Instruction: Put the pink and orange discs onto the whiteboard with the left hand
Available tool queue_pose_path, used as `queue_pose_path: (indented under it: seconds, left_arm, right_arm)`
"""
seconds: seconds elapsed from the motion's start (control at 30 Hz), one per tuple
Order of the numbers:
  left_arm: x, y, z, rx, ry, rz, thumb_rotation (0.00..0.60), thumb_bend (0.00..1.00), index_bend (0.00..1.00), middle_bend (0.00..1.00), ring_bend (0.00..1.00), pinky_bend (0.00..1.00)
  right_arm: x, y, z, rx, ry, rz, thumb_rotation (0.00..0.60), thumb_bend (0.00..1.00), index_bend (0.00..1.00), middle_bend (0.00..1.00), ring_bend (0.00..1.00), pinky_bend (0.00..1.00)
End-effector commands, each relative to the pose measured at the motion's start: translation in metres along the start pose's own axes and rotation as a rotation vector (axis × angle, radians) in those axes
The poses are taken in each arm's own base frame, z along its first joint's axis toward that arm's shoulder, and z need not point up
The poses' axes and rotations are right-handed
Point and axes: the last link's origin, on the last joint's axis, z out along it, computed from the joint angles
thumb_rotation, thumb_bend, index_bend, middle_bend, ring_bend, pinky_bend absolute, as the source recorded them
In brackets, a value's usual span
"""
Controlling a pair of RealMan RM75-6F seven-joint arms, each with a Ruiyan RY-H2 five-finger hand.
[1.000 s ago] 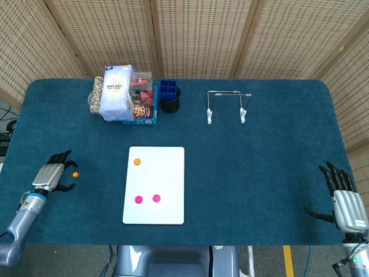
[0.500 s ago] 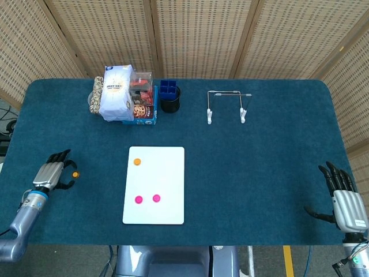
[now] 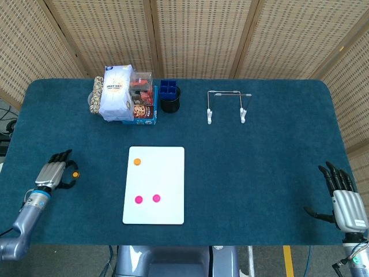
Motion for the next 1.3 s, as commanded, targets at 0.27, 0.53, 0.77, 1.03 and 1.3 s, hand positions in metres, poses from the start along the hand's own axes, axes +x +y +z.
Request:
queue_pose_path:
  seconds: [0.27, 0.53, 0.77, 1.03, 1.3]
  left_arm:
    - [-0.001, -0.002, 0.000, 0.017, 0.000, 0.005, 0.600, 0.37, 0.60, 0.00, 0.00, 0.00]
    - [0.026, 0.009, -0.003, -0.031, 0.069, -0.038, 0.600, 0.36, 0.60, 0.00, 0.00, 0.00]
    - [0.079, 0.048, -0.002, -0.151, 0.171, -0.045, 0.600, 0.36, 0.60, 0.00, 0.00, 0.00]
    - [0.107, 0.135, 0.007, -0.351, 0.189, 0.016, 0.600, 0.35, 0.60, 0.00, 0.00, 0.00]
    - [0.083, 0.220, 0.026, -0.469, 0.095, 0.008, 0.600, 0.36, 0.60, 0.00, 0.00, 0.00]
  right_arm:
    - [0.000, 0.000, 0.000, 0.000, -0.001, 0.003, 0.600, 0.14, 0.00, 0.00, 0.00, 0.00]
    - [0.000, 0.000, 0.000, 0.002, 0.000, 0.005, 0.600, 0.14, 0.00, 0.00, 0.00, 0.00]
    - [0.000, -0.001, 0.000, 0.001, 0.001, 0.007, 0.600, 0.14, 0.00, 0.00, 0.00, 0.00]
    - [0.000, 0.000, 0.001, -0.004, 0.000, 0.009, 0.600, 0.14, 0.00, 0.00, 0.00, 0.00]
    - [0.000, 0.001, 0.002, -0.012, -0.010, 0.013, 0.600, 0.14, 0.00, 0.00, 0.00, 0.00]
